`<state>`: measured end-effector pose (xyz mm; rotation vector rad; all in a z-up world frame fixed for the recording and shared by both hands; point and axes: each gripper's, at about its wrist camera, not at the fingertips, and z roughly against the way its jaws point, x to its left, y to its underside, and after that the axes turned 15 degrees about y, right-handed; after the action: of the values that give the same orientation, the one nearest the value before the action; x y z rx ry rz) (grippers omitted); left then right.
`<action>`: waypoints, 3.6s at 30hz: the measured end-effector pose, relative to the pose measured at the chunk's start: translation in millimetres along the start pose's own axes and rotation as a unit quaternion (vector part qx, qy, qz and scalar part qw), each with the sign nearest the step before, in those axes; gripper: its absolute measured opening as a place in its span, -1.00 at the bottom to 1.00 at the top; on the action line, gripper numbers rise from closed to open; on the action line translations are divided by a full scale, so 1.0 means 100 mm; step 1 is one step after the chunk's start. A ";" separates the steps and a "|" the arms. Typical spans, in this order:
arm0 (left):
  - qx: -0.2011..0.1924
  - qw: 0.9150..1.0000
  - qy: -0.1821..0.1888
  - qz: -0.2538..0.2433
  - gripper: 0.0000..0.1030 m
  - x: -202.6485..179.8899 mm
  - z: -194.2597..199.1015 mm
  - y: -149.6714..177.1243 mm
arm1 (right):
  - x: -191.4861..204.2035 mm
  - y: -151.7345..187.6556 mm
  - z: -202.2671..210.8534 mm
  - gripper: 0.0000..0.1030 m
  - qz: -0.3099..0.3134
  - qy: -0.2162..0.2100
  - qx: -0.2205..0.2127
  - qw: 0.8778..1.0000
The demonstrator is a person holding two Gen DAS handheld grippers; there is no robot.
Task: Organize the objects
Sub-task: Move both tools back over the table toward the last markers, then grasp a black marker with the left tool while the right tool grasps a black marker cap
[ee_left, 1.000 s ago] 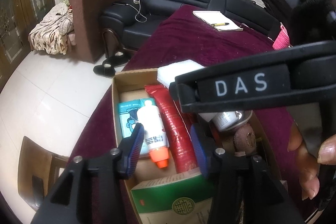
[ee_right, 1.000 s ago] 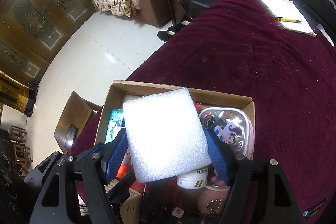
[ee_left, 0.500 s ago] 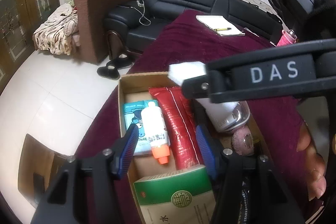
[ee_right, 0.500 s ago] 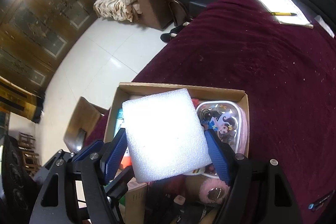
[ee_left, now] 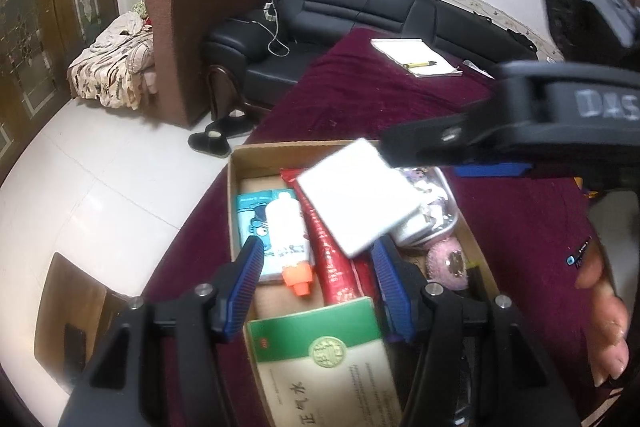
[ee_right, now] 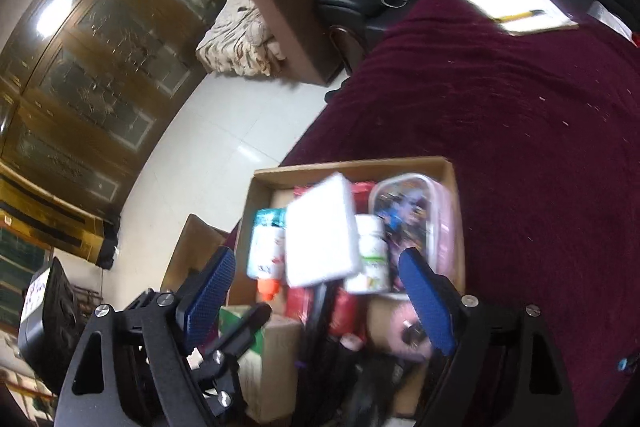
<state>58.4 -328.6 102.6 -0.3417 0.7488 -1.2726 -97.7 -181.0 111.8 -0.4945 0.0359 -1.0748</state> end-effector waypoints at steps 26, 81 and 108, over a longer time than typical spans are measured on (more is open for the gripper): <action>0.097 0.968 0.158 -0.169 0.09 -2.38 -0.84 0.02 | -3.30 2.43 1.33 0.71 -0.324 0.078 -0.002 0.943; 0.029 0.977 0.098 -0.186 -0.72 -2.88 -1.08 0.46 | -3.16 2.38 1.20 0.71 -0.241 0.090 0.019 0.966; -0.027 0.983 0.111 -0.140 -0.72 -2.35 0.32 0.66 | -3.46 1.63 0.51 -0.12 -0.254 0.197 0.085 0.943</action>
<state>104.2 -93.2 158.4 -0.3614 0.9503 -1.5765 -116.5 193.4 18.9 -0.1215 0.1741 -1.6588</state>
